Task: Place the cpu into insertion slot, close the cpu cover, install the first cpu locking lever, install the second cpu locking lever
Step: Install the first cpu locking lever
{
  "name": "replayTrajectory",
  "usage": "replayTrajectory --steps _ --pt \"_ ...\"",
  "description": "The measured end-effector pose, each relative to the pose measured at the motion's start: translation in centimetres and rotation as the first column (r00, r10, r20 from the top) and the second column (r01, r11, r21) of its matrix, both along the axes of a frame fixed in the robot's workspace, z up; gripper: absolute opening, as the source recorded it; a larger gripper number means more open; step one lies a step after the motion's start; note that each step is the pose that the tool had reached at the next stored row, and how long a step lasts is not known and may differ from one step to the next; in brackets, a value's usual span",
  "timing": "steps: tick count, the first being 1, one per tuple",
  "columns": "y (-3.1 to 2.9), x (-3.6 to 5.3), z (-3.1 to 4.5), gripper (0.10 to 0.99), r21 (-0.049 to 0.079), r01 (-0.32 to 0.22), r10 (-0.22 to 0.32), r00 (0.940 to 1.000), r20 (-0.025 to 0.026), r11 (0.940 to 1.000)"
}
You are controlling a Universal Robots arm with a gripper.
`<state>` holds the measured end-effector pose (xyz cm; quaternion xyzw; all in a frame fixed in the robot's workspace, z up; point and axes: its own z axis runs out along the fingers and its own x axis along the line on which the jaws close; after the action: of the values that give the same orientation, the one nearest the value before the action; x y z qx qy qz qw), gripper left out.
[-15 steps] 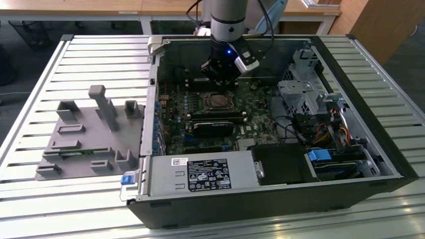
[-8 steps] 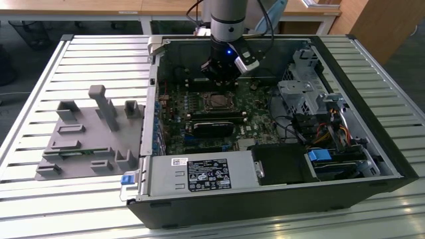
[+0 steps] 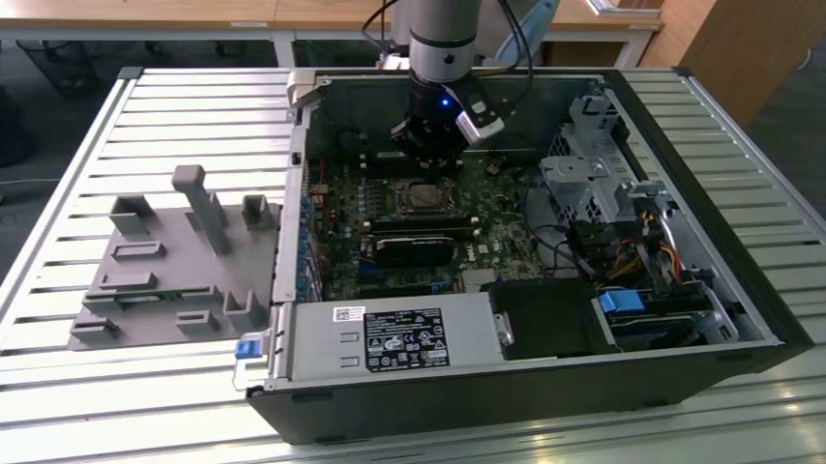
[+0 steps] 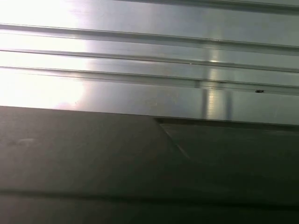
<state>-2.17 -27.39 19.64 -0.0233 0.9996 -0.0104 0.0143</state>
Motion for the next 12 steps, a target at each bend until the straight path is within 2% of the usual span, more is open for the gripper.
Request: replayTrajectory --steps 12 --pt "0.05 0.0 -0.1 0.106 0.009 0.0 0.0 1.0 0.0002 1.0"
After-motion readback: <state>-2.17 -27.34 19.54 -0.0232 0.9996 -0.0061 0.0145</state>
